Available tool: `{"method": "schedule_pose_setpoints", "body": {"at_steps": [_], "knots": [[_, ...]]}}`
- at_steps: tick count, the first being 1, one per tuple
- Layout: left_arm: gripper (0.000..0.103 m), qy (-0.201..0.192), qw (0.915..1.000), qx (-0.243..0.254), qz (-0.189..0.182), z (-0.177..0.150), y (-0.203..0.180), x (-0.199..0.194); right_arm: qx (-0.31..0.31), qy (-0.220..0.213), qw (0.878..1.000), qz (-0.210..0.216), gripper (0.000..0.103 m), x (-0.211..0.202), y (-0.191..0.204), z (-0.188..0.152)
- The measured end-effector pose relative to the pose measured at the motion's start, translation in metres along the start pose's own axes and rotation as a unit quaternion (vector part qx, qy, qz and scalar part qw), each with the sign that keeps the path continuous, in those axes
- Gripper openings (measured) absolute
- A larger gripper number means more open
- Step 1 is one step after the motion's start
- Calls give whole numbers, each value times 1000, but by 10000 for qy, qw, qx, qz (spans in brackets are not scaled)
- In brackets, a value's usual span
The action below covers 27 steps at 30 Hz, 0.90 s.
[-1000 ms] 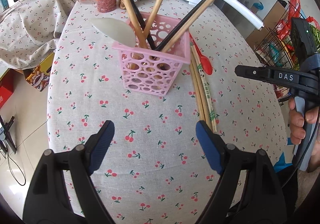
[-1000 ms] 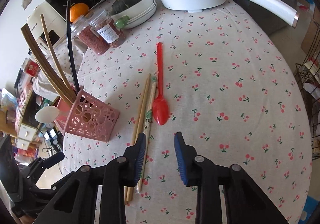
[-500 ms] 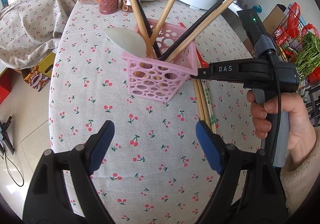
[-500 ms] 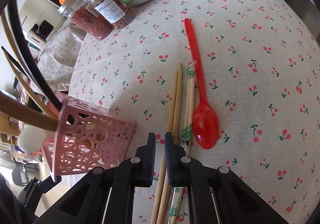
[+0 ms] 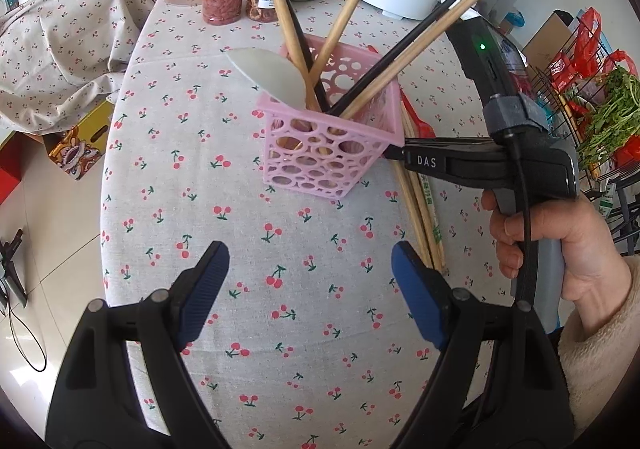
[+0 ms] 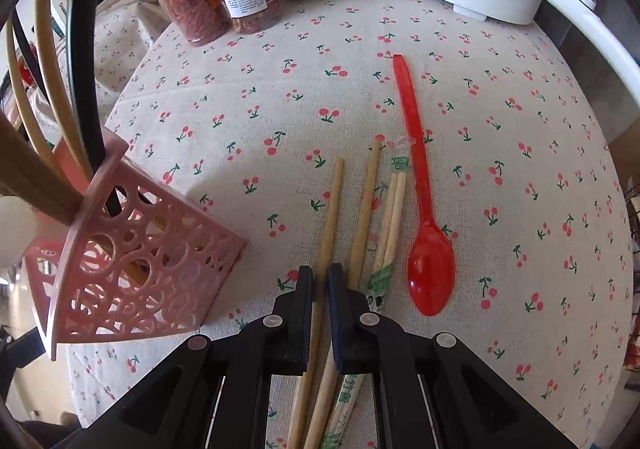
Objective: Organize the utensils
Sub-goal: 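Grasp wooden chopsticks with the right gripper while the left gripper grasps another chopstick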
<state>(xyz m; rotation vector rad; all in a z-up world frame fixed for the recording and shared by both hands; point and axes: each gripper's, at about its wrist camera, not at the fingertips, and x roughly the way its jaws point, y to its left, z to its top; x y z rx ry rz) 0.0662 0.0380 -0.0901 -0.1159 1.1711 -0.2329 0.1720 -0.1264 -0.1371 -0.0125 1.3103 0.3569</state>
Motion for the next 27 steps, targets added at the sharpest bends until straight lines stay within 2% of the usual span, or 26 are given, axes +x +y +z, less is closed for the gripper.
{"method": "schedule_pose_setpoints", "body": {"at_steps": [3,8,11,13,15,18,23,27], "knots": [[83,-40,9999,87,-60,-2,-8,-2,471,150,9963,703,6,-9,-23,-8],[82,-232,9990,371,-39,-3,-30,-5,923,-212,9836,1535,6,-61,-63,-28],[69,-299,9983,502,-72,-3,-47,0,1021,-512,9801,1620,6,-91,-83,-46],[56,-332,9979,553,-105,-2,-59,5,1095,-659,9777,1669,6,-107,-97,-58],[36,-380,9976,568,-137,2,-70,14,1158,-812,9756,1681,6,-120,-104,-65],[18,-538,9971,529,-23,9,-85,32,1242,-1011,9731,1654,6,-136,-116,-71],[15,-854,9947,556,146,17,-105,64,1343,-1184,9687,1718,6,-156,-139,-83],[13,-774,9965,198,251,26,-106,91,1376,-1222,9668,1772,6,-157,-147,-82]]}}
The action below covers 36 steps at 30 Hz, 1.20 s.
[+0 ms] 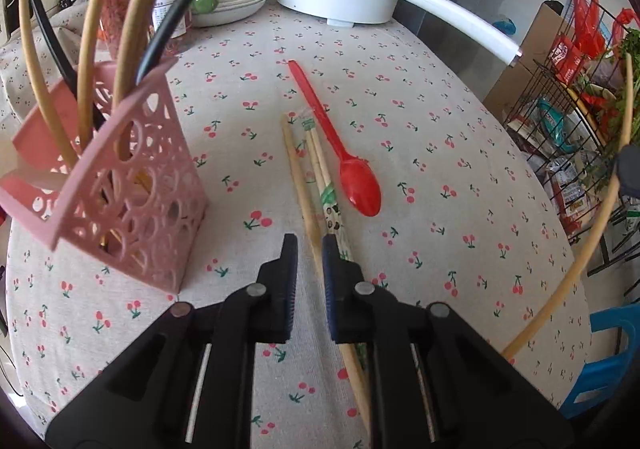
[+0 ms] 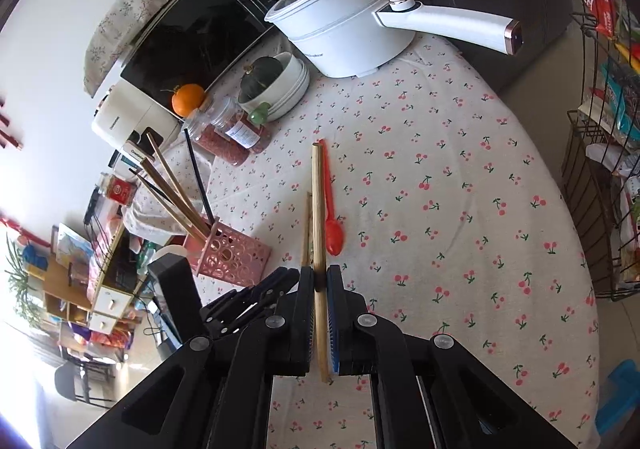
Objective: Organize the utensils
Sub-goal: 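Grasp wooden chopsticks with the right gripper while the left gripper grasps another chopstick, then lift the held wooden chopsticks and lower them into the pink basket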
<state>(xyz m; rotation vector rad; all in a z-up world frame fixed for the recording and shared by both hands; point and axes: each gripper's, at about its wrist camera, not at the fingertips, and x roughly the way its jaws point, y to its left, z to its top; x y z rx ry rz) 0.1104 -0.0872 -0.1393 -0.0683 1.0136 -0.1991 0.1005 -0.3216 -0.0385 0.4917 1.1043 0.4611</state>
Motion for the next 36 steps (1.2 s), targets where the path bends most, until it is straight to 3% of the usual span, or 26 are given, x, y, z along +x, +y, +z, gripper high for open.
{"method": "schedule_pose_setpoints", "body": {"at_steps": [9,13,20,25,29,36], "knots": [[13,169,9993,-101,315,15,-6,21,-83,4,9999,84,6,2,4,7],[8,292,9983,-144,483,18,-5,22,-85,-52,9999,-35,6,1,3,6],[8,-51,10000,-46,-50,5,-4,-28,-297,-226,9993,-14,6,-13,17,1],[8,-516,9976,193,-410,0,2,-91,-685,-417,9968,8,6,-28,42,-6],[8,-1106,9917,356,-552,-1,14,-144,-997,-638,9930,28,6,-43,65,-11],[8,-2456,9679,64,-523,12,48,-208,-1360,-1202,9833,117,6,-65,101,-15]]}}
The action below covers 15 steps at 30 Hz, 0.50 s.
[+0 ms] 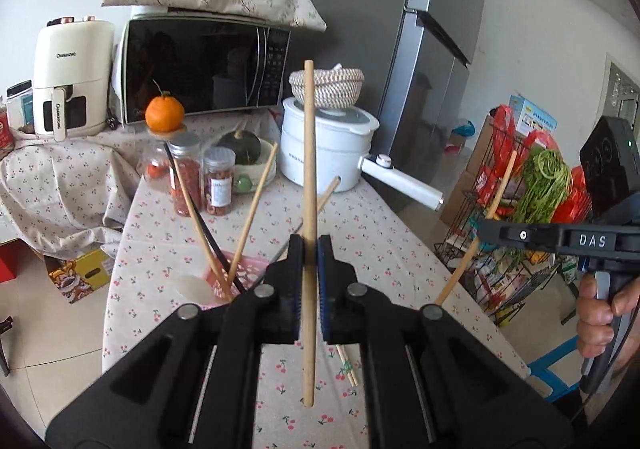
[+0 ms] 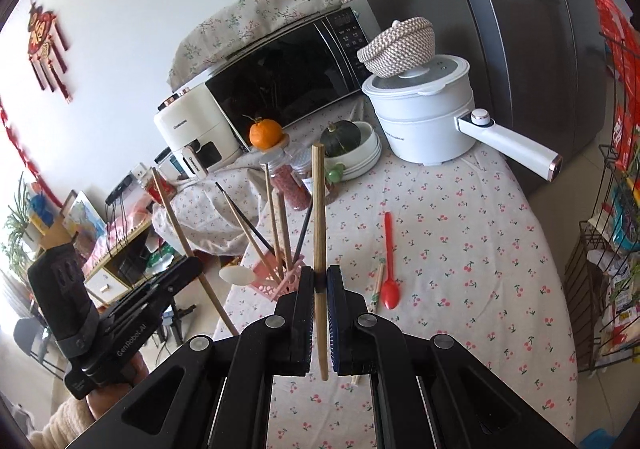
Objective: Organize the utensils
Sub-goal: 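Lift the held wooden chopsticks and lower them into the pink basket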
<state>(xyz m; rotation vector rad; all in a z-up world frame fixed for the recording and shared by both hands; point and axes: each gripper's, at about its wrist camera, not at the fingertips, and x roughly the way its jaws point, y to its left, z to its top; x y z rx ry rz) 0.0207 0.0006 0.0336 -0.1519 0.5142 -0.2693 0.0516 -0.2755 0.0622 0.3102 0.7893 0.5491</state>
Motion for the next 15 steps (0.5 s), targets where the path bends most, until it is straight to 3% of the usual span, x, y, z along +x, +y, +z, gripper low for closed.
{"method": "schedule_pose_setpoints", "body": {"at_steps": [5,8,15], "knots": [[8,-1036,9943,64,261,17,12,-11,-168,-388,9991,12,6,0,24,11],[8,-1446,9886,115,398,17,18,-1,-205,-472,9987,24,6,9,34,16],[8,-1358,9883,294,631,10,26,48,-107,-468,9988,40,6,36,44,24]]}}
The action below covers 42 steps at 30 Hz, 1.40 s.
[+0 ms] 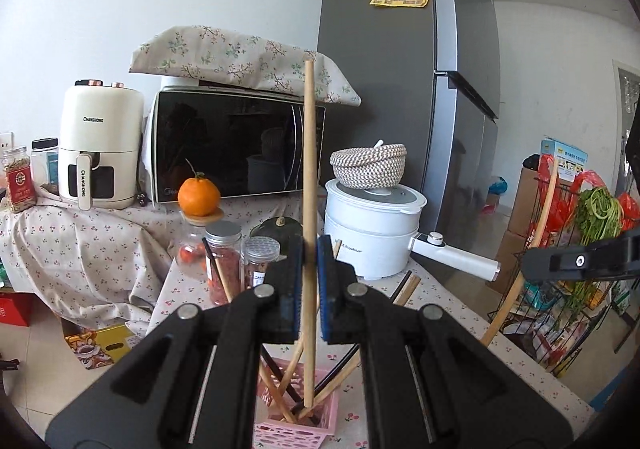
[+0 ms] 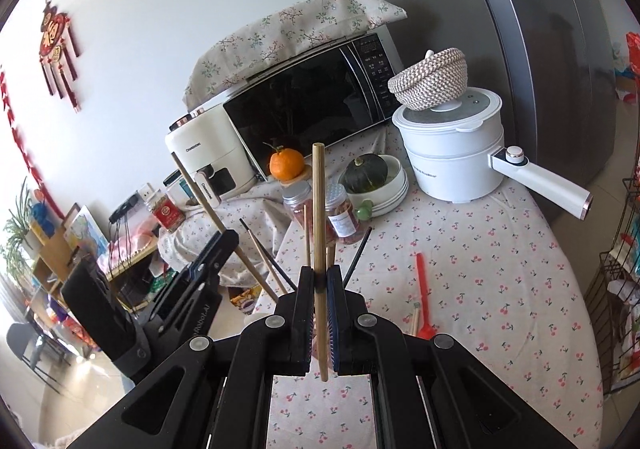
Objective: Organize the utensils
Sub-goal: 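Lift the held wooden chopsticks and lower them into the pink basket, then open both grippers to release the chopsticks into the basket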
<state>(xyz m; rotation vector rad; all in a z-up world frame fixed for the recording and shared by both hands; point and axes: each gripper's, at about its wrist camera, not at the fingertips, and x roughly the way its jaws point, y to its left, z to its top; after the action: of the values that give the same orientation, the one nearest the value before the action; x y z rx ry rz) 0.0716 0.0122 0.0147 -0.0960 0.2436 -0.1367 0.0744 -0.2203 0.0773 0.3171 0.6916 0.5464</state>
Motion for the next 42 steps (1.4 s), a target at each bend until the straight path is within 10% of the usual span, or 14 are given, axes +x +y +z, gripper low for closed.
{"method": "schedule_pose_setpoints", "body": {"at_steps": [10,26,42], "knots": [[10,940,9946,-401,186,-24,16,39,84,-20,10000,-43,6,17,0,3],[53,1812,9817,-552,203,-8,34,-24,-108,-526,9985,-103,6,38,23,8],[55,2214,9715,-843,14,-18,54,-33,-251,-237,9985,-436,7,107,33,-9]]}}
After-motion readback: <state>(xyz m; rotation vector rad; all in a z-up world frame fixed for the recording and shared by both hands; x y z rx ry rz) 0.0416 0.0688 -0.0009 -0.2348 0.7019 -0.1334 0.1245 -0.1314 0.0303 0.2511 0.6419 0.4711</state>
